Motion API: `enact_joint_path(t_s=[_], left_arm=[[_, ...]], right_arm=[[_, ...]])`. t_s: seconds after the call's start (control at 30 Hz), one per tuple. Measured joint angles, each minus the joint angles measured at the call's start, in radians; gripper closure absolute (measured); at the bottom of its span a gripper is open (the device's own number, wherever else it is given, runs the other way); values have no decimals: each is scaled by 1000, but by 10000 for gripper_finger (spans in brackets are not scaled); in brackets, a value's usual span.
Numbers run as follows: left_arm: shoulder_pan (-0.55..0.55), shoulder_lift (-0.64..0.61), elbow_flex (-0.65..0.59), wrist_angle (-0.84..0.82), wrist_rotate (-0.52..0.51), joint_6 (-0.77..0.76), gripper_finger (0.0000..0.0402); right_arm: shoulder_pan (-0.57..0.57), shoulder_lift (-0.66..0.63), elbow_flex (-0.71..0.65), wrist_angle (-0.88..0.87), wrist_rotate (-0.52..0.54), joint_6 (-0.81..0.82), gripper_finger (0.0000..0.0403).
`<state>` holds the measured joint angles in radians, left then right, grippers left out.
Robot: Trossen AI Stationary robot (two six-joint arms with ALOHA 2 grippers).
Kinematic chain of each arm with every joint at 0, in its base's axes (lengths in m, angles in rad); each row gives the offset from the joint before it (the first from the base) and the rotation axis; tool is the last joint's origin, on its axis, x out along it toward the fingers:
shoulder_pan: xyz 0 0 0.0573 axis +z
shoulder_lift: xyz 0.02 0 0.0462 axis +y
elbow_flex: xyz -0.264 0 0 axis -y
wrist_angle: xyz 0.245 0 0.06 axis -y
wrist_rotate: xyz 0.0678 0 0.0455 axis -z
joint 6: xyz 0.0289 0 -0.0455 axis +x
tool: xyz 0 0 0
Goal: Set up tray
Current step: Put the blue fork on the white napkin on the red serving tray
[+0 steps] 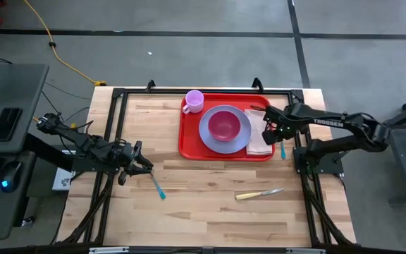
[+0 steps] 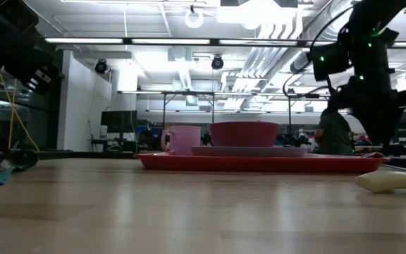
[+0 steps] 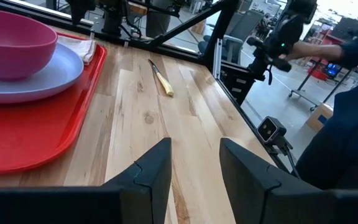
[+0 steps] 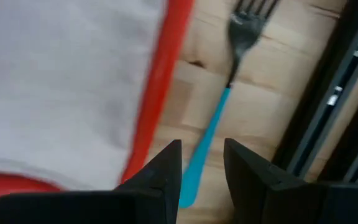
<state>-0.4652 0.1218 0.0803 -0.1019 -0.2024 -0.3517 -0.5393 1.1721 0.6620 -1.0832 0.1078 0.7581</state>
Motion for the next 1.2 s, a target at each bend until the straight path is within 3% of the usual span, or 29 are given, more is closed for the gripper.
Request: enact_joint_path(t_s=[0.13,0.77,1.2], left_arm=[[0,0,0,5,0,-19,236],[0,0,0,32,0,-19,236],[0,0,0,26,0,-16,236]], right_arm=[[-30,0,-32,26,37,-29,304],[-158,0,-119,201,13,-110,306],[-168,0,-124,268,9,-163,351]])
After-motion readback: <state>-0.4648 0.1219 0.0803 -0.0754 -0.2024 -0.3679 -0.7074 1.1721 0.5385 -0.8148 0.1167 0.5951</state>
